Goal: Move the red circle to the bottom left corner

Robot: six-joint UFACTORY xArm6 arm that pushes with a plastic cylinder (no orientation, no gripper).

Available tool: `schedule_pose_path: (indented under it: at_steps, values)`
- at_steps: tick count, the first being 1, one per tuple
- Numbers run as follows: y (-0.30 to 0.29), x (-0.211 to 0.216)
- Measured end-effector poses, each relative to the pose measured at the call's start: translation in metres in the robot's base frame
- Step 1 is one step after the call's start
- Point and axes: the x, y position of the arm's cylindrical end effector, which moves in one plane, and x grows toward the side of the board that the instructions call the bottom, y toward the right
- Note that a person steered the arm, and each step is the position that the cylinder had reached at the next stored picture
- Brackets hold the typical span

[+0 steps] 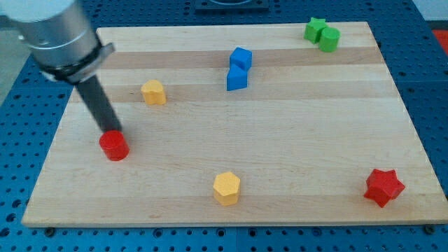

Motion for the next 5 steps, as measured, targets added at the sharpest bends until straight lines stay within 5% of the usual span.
schedule_pose_path:
  at_steps: [1, 5]
  values:
    - [0.043, -0.001]
    - [-0.006, 0.034]
